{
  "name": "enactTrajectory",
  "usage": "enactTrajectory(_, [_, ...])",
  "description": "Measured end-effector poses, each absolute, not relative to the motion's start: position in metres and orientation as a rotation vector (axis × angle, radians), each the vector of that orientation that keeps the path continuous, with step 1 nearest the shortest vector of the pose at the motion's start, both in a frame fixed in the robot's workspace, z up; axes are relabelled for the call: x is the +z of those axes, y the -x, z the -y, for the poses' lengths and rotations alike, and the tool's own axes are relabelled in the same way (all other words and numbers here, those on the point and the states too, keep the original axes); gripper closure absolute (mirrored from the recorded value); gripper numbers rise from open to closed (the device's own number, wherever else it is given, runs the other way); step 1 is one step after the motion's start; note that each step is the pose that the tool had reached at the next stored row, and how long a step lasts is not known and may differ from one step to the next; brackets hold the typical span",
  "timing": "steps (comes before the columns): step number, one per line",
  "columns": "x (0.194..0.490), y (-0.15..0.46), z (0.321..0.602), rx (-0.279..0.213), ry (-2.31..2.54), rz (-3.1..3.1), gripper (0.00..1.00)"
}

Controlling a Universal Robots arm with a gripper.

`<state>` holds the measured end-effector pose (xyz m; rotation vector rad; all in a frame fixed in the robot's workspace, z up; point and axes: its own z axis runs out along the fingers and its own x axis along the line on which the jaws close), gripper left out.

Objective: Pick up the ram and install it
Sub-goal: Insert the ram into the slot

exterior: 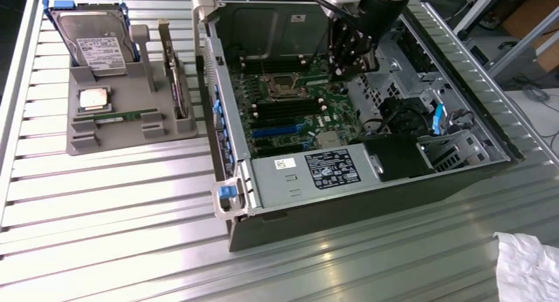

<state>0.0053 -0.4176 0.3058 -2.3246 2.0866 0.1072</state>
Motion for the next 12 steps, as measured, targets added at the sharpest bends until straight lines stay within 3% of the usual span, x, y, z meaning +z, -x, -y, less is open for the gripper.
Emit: enactTrajectory(12, [0.3019, -0.0051, 0.4176, 0.107, 2.325, -2.087, 0.87])
